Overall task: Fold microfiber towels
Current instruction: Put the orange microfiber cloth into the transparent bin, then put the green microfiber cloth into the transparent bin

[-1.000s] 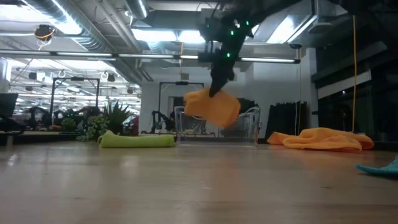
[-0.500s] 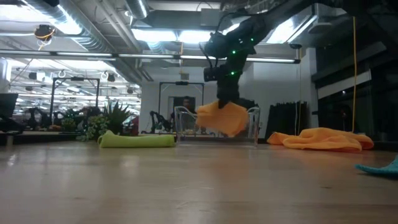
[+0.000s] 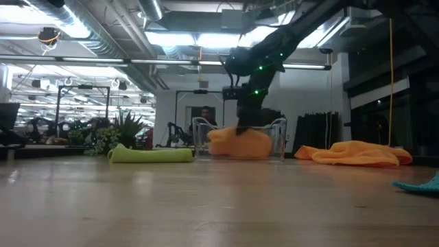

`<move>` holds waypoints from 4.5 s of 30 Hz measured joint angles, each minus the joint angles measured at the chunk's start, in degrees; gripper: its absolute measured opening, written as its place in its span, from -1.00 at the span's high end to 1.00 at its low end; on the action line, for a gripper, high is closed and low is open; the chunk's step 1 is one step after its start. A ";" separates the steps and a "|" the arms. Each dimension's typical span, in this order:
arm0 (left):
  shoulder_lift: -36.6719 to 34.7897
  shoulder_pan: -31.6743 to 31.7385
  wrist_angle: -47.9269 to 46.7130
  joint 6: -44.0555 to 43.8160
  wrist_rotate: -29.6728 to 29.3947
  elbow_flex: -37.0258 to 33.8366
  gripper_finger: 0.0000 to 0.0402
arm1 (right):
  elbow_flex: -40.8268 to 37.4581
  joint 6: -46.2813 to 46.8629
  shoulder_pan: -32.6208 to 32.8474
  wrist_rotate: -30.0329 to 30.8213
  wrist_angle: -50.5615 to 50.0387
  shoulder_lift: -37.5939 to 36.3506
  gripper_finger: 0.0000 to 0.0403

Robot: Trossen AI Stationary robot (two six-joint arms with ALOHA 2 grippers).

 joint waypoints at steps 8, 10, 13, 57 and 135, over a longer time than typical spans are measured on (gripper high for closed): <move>0.00 0.00 -0.45 0.02 0.00 0.00 -0.06 | 5.06 6.72 1.59 -12.62 -3.26 0.00 0.02; 0.00 0.00 -0.43 0.02 0.00 0.00 -0.06 | 5.85 9.59 1.58 -16.51 -5.11 0.00 -0.08; 0.00 0.00 -0.43 0.02 0.00 0.00 -0.06 | 8.22 11.98 1.32 -20.30 -7.89 0.00 -0.16; 0.00 -2.82 3.88 -2.03 1.71 0.00 -0.06 | 29.61 15.85 27.11 -2.74 1.06 23.26 -0.13; 0.02 -3.45 3.28 -1.56 1.66 0.02 -0.06 | 49.22 14.32 13.85 -5.29 -44.42 6.23 0.94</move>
